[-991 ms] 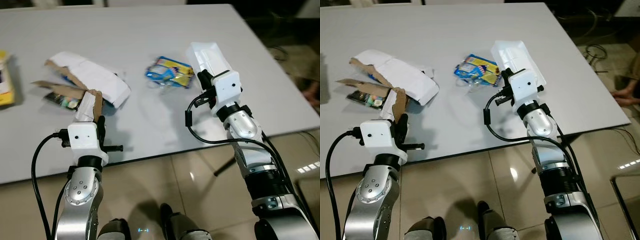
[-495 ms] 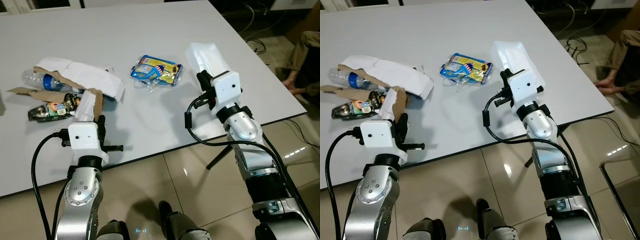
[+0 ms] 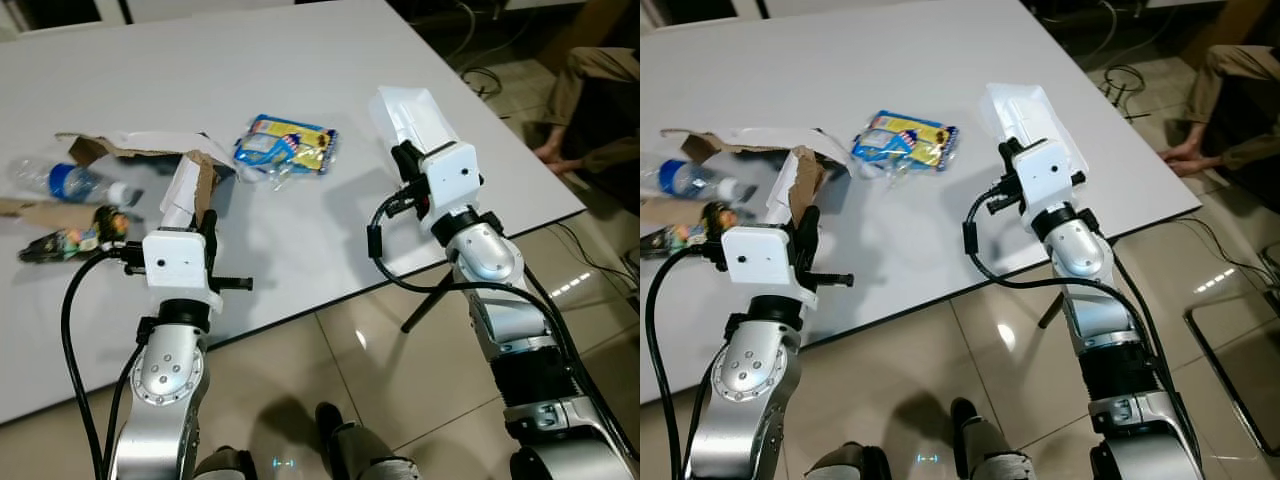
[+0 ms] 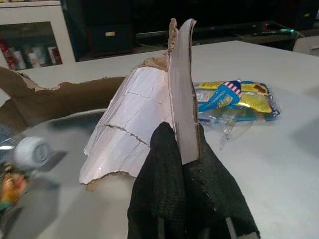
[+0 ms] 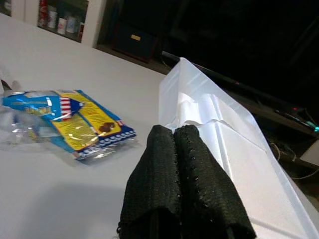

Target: Picking trash to rubbish bin

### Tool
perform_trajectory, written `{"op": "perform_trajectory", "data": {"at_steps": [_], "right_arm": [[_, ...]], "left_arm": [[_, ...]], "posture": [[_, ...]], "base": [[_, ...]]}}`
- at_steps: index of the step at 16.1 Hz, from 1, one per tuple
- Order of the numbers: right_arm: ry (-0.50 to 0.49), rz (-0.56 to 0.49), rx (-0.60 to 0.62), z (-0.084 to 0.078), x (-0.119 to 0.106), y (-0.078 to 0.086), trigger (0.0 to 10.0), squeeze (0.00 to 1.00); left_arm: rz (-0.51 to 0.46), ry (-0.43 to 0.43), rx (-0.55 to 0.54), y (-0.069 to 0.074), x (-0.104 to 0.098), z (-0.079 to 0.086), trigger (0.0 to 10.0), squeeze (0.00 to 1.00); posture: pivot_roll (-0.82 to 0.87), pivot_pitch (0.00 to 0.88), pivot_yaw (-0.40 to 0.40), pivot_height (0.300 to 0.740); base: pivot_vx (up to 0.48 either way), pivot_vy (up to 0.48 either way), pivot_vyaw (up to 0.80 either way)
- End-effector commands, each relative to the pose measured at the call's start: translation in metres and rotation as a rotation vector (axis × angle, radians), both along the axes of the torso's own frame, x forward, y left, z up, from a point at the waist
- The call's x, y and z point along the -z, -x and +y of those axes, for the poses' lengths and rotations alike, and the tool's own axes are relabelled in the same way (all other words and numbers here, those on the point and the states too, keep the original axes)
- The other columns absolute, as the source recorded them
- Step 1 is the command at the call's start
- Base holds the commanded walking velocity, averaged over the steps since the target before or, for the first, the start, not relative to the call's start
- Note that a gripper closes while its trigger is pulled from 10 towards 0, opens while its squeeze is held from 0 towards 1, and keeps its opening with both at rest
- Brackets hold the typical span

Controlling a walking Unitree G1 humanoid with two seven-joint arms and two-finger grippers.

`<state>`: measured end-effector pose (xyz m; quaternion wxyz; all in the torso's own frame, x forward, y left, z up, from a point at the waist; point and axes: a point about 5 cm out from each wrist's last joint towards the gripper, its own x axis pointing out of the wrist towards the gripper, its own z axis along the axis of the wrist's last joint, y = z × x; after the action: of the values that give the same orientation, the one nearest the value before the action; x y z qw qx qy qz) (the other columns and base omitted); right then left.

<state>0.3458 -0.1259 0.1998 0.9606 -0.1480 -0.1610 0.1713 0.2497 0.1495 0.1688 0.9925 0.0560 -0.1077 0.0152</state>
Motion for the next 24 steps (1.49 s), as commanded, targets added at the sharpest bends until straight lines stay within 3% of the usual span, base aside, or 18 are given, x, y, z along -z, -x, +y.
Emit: {"op": "perform_trajectory", "data": {"at_steps": [1, 4, 6, 7, 9, 13, 24], "right_arm": [[0.007, 0.002, 0.006, -0.001, 0.000, 0.002, 10.0, 0.00], [0.008, 0.002, 0.002, 0.000, 0.000, 0.002, 10.0, 0.00], [0.008, 0.012, -0.001, 0.000, 0.002, 0.003, 10.0, 0.00], [0.007, 0.024, -0.009, 0.002, 0.005, 0.004, 10.0, 0.00], [0.010, 0.036, -0.015, 0.003, 0.008, 0.005, 10.0, 0.00], [0.010, 0.049, -0.027, 0.006, 0.011, 0.005, 10.0, 0.00], [0.013, 0.058, -0.031, 0.005, 0.013, 0.007, 10.0, 0.00]], "left_arm": [[-0.008, 0.009, -0.001, 0.003, -0.001, 0.001, 10.0, 0.00], [-0.005, 0.048, 0.034, 0.004, -0.006, -0.002, 10.0, 0.00], [0.094, 0.151, 0.132, 0.006, 0.004, -0.010, 10.0, 0.00], [0.153, 0.184, 0.127, 0.015, 0.018, -0.005, 10.0, 0.00], [0.146, 0.167, 0.130, 0.020, 0.018, -0.001, 10.0, 0.00], [0.109, 0.188, 0.212, 0.017, -0.001, -0.016, 10.0, 0.00], [0.156, 0.197, 0.192, 0.015, 0.005, -0.016, 10.0, 0.00]], "posture": [[-0.05, 0.173, -0.044, 0.740], [-0.05, 0.173, -0.044, 0.740], [-0.04, 0.180, -0.045, 0.740], [-0.04, 0.180, -0.045, 0.740], [-0.03, 0.183, -0.049, 0.740], [-0.03, 0.184, -0.052, 0.740], [-0.04, 0.186, -0.051, 0.740]], "base": [[0.000, 0.000, -0.79], [0.000, 0.000, -0.79], [0.000, 0.000, -0.78], [0.000, 0.000, -0.79], [0.000, 0.000, -0.78], [0.000, 0.000, -0.78], [0.000, 0.000, 0.00]]}}
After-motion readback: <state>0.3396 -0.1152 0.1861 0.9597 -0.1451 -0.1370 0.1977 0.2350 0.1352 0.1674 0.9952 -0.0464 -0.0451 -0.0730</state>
